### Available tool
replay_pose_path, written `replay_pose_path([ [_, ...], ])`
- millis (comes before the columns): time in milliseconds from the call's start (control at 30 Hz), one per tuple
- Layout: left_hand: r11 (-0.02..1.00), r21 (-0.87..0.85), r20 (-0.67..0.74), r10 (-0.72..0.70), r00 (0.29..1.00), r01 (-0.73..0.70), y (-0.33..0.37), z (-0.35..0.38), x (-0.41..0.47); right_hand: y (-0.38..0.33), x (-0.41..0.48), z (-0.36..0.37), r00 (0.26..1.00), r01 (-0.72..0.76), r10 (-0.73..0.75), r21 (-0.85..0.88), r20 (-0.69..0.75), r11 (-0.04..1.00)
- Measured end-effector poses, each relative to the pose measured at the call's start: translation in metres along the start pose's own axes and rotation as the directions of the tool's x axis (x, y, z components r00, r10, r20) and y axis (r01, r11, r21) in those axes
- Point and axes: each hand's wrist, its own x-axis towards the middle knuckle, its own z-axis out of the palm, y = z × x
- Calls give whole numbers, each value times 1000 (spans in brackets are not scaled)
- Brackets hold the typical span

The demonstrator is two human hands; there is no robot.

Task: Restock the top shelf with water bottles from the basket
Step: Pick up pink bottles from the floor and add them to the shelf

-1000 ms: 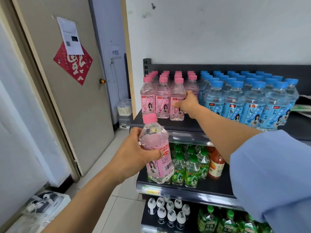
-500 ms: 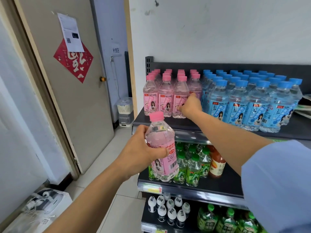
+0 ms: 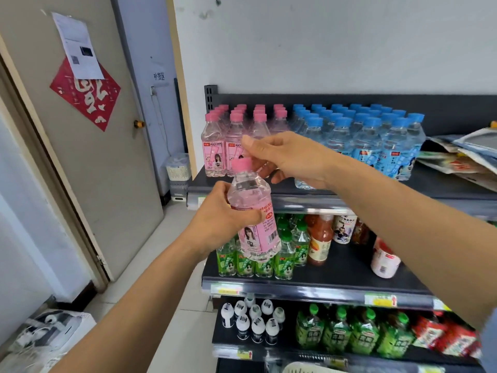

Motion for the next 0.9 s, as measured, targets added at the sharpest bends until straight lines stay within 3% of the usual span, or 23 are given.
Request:
replay_pose_path([
  [133, 990, 140, -33, 34, 999, -29, 8, 15, -6, -3, -12, 4, 999, 9, -18, -304, -28, 953],
  [333, 952, 296, -84, 112, 990, -82, 16, 30, -9, 1, -11, 7, 985, -77, 4, -417, -172, 906],
  [533, 991, 104, 12, 79, 997, -80, 20, 21, -2, -6, -6, -15, 980, -132, 71, -340, -186, 931],
  [667, 989, -148, 39, 4, 999, 2, 14, 4, 8, -10, 2, -39, 980, -123, 72, -281, -185, 952],
  [900, 983, -186, -50, -8, 999, -1, 6, 1, 13, -27, 41, -63, 918, -67, -69, -325, -390, 943],
])
